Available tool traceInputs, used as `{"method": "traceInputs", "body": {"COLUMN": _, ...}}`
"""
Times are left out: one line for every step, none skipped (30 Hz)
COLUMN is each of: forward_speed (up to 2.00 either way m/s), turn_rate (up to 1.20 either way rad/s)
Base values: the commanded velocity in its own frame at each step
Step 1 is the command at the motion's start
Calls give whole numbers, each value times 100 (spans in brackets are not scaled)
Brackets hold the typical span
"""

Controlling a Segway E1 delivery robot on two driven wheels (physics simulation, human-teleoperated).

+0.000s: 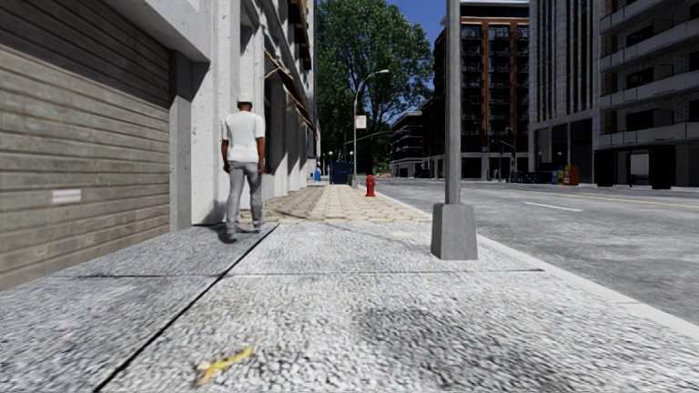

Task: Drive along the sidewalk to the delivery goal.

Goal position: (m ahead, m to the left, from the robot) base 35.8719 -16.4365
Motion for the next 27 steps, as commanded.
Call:
{"method": "traceInputs", "body": {"forward_speed": 200, "turn_rate": 0}}
{"method": "traceInputs", "body": {"forward_speed": 200, "turn_rate": 0}}
{"method": "traceInputs", "body": {"forward_speed": 200, "turn_rate": 0}}
{"method": "traceInputs", "body": {"forward_speed": 200, "turn_rate": 0}}
{"method": "traceInputs", "body": {"forward_speed": 200, "turn_rate": 0}}
{"method": "traceInputs", "body": {"forward_speed": 200, "turn_rate": 0}}
{"method": "traceInputs", "body": {"forward_speed": 200, "turn_rate": 0}}
{"method": "traceInputs", "body": {"forward_speed": 200, "turn_rate": 0}}
{"method": "traceInputs", "body": {"forward_speed": 200, "turn_rate": 0}}
{"method": "traceInputs", "body": {"forward_speed": 200, "turn_rate": 0}}
{"method": "traceInputs", "body": {"forward_speed": 200, "turn_rate": 0}}
{"method": "traceInputs", "body": {"forward_speed": 200, "turn_rate": 0}}
{"method": "traceInputs", "body": {"forward_speed": 200, "turn_rate": 0}}
{"method": "traceInputs", "body": {"forward_speed": 200, "turn_rate": 0}}
{"method": "traceInputs", "body": {"forward_speed": 200, "turn_rate": 0}}
{"method": "traceInputs", "body": {"forward_speed": 200, "turn_rate": 0}}
{"method": "traceInputs", "body": {"forward_speed": 200, "turn_rate": 0}}
{"method": "traceInputs", "body": {"forward_speed": 200, "turn_rate": 0}}
{"method": "traceInputs", "body": {"forward_speed": 200, "turn_rate": 0}}
{"method": "traceInputs", "body": {"forward_speed": 200, "turn_rate": 0}}
{"method": "traceInputs", "body": {"forward_speed": 200, "turn_rate": 0}}
{"method": "traceInputs", "body": {"forward_speed": 200, "turn_rate": 0}}
{"method": "traceInputs", "body": {"forward_speed": 200, "turn_rate": 0}}
{"method": "traceInputs", "body": {"forward_speed": 200, "turn_rate": 0}}
{"method": "traceInputs", "body": {"forward_speed": 200, "turn_rate": 0}}
{"method": "traceInputs", "body": {"forward_speed": 200, "turn_rate": 7}}
{"method": "traceInputs", "body": {"forward_speed": 200, "turn_rate": 7}}
